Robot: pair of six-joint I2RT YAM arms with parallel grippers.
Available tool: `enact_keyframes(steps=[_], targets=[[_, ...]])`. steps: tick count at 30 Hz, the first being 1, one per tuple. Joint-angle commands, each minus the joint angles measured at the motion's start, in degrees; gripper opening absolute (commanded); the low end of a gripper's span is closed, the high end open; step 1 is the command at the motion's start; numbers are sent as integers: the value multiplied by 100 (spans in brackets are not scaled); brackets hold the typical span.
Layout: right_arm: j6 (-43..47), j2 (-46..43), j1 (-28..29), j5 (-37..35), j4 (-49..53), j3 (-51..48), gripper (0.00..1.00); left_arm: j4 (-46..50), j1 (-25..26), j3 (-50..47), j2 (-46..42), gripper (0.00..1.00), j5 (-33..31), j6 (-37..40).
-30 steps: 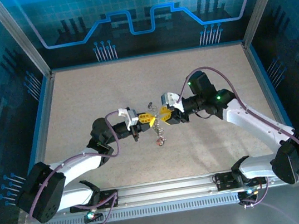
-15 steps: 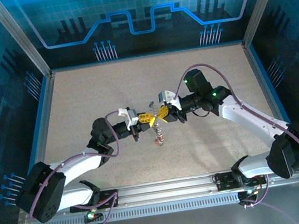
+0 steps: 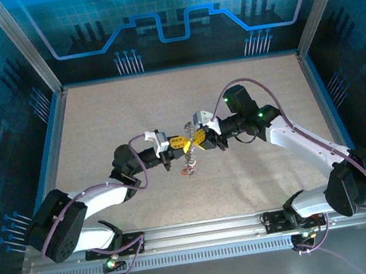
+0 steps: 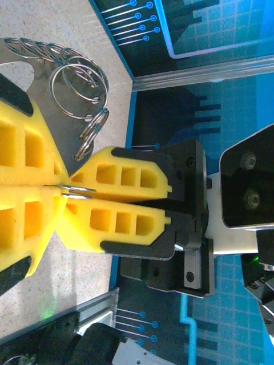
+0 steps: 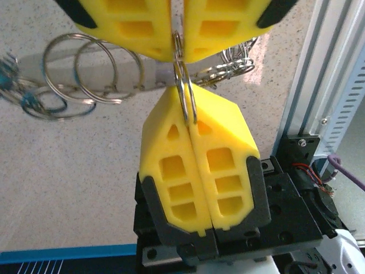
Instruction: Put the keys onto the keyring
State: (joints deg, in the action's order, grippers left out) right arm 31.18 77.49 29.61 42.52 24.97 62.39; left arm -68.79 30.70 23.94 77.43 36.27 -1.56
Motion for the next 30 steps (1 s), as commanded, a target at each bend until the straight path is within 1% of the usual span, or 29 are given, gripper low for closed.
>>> enact_keyframes(steps=[1,3,5,6,8,11,15,20,22,23,27,30], targets=[[-49,-36,27,174,-238,115,17,-1092,-9,-16,157,0,20,-267],[30,-102,12,207,-246,90,20,-1129,-14,-19,216,0,38,-269],[11,-210,-1,230,-395,-12,20,-1136,-10,-10,246,0,29,-265],[-17,-241,-10,238,-473,-64,19,-1136,-6,-10,239,0,21,-281],[-34,-272,-16,232,-546,-113,13,-1130,-8,4,233,0,12,-300],[-6,-279,-26,200,-551,-128,8,-1119,-10,8,302,0,29,-253],[-29,-304,-25,183,-647,-170,8,-1101,-11,-24,308,0,-32,-274],[-6,-329,-25,195,-657,-213,2,-970,-11,-85,315,1,-191,-143],[23,-329,-25,155,-619,-215,0,-917,-11,-100,273,11,-318,-160],[57,-315,-32,101,-554,-189,0,-871,-12,-108,266,13,-339,-141],[210,-320,-13,-361,-278,-114,0,-571,-22,-81,208,18,-399,32],[380,-287,30,-668,-2,6,0,-107,-16,3,75,20,-417,76]])
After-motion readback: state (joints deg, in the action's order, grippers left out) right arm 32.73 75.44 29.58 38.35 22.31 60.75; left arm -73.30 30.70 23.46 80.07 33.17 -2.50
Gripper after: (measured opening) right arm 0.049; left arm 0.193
